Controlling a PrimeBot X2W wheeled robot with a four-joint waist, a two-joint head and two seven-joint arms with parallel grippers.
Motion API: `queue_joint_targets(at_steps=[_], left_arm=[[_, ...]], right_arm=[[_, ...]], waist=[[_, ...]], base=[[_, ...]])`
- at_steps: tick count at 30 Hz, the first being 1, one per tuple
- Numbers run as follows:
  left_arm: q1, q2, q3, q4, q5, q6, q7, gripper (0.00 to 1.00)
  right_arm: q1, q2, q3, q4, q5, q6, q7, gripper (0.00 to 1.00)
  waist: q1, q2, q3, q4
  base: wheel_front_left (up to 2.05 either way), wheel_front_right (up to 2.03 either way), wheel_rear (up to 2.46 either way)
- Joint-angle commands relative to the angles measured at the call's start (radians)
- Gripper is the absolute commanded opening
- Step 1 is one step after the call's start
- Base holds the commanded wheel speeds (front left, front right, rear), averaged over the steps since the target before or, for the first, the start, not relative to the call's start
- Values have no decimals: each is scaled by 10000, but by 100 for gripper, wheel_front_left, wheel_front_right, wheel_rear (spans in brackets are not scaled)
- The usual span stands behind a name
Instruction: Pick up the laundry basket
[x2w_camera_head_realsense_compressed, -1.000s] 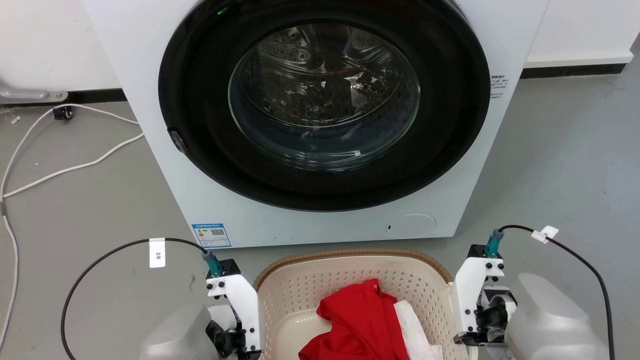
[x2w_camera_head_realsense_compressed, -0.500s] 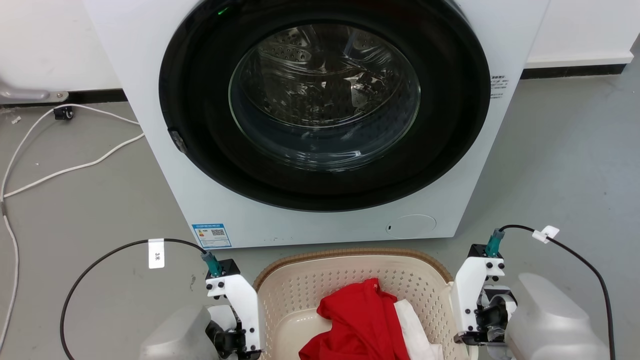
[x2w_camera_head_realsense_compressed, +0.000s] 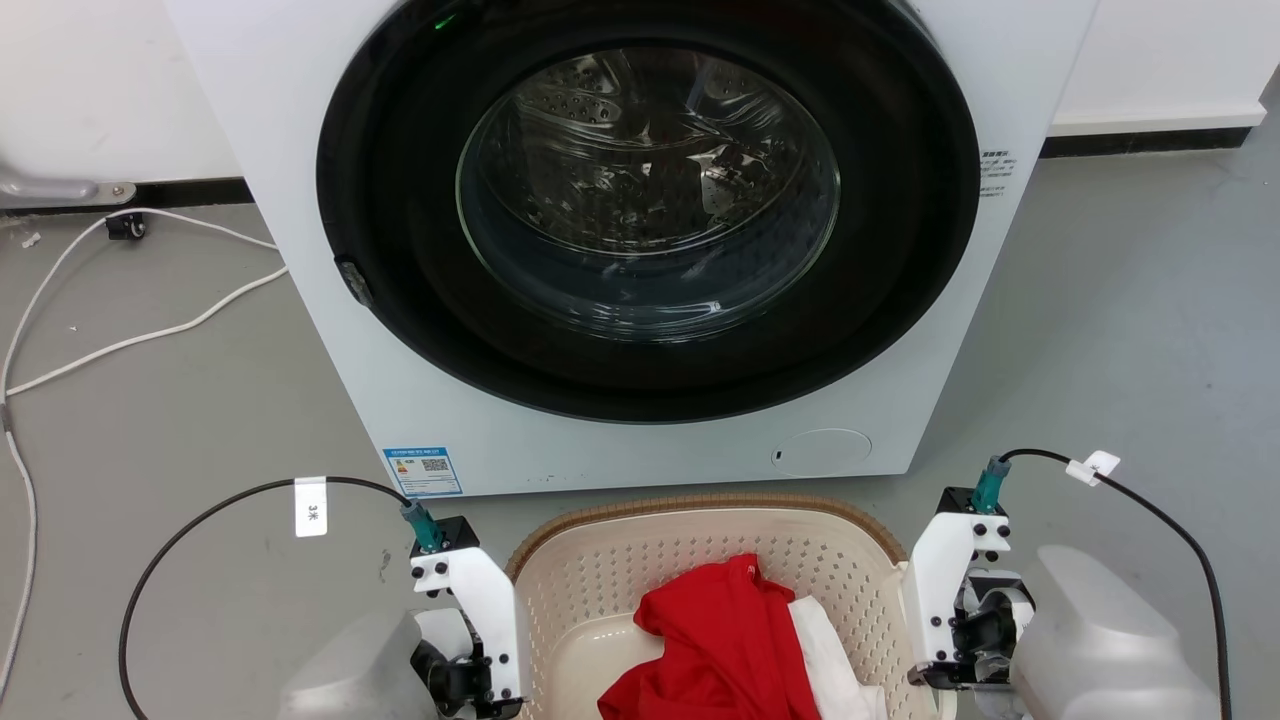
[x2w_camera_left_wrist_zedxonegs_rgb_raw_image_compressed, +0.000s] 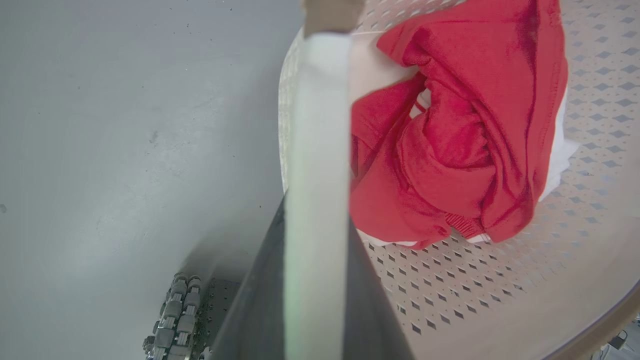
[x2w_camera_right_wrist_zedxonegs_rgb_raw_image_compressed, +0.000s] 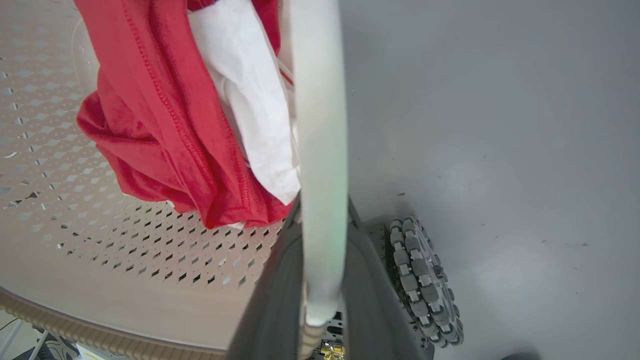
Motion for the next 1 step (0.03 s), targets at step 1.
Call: queue_joint_targets(at_steps=[1], left_arm=[[-170, -314, 9, -163, -110, -137, -35, 0]], right_arm=[[67, 313, -46, -59, 37, 32, -35, 0]], waist=[[0, 0, -1, 1]], base=[[0, 0, 0]])
